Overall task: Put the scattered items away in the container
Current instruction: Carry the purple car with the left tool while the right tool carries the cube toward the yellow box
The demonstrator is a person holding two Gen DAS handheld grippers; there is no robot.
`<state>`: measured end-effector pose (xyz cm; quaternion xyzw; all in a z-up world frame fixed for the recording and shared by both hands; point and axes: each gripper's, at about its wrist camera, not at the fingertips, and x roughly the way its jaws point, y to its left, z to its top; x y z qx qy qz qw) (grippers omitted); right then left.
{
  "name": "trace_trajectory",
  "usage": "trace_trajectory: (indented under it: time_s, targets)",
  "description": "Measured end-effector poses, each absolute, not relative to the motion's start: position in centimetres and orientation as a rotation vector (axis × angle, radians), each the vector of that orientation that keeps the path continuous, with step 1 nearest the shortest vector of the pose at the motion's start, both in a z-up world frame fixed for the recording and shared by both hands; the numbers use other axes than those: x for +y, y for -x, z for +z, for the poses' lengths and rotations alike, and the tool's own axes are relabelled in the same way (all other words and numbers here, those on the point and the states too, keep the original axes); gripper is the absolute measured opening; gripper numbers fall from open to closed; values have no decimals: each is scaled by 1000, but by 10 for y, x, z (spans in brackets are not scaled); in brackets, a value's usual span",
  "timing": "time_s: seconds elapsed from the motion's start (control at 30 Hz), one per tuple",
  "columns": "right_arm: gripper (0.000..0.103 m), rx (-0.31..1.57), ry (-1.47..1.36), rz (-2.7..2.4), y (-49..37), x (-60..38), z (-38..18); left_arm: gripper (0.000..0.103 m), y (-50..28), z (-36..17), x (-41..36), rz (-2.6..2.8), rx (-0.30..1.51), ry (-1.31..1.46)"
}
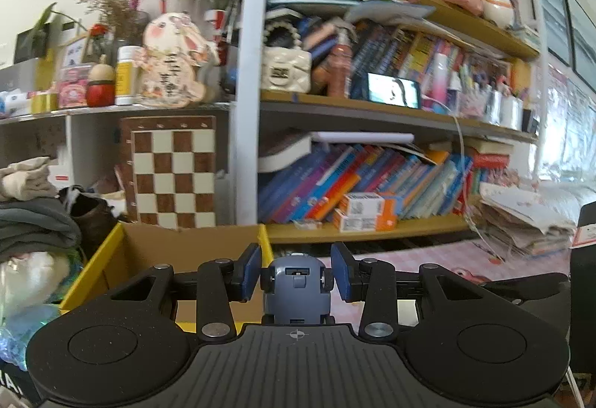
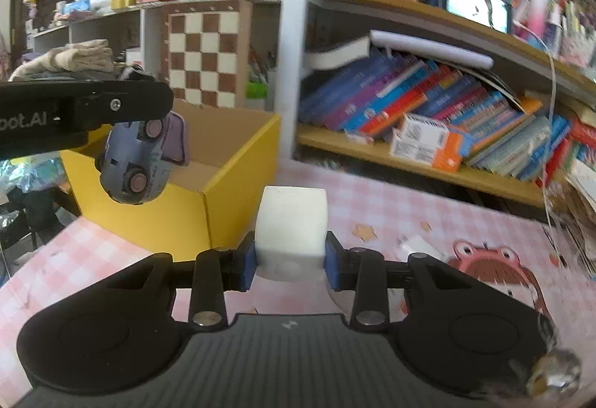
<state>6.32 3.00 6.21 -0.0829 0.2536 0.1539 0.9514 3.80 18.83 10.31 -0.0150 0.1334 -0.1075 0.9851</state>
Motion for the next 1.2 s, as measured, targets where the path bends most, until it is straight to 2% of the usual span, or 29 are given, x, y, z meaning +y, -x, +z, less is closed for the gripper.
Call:
trace_trajectory:
  time_s: [1.2]
  targets:
    - [34,493,218,470,-103,85,82,39,-70,103,240,-96,287,59]
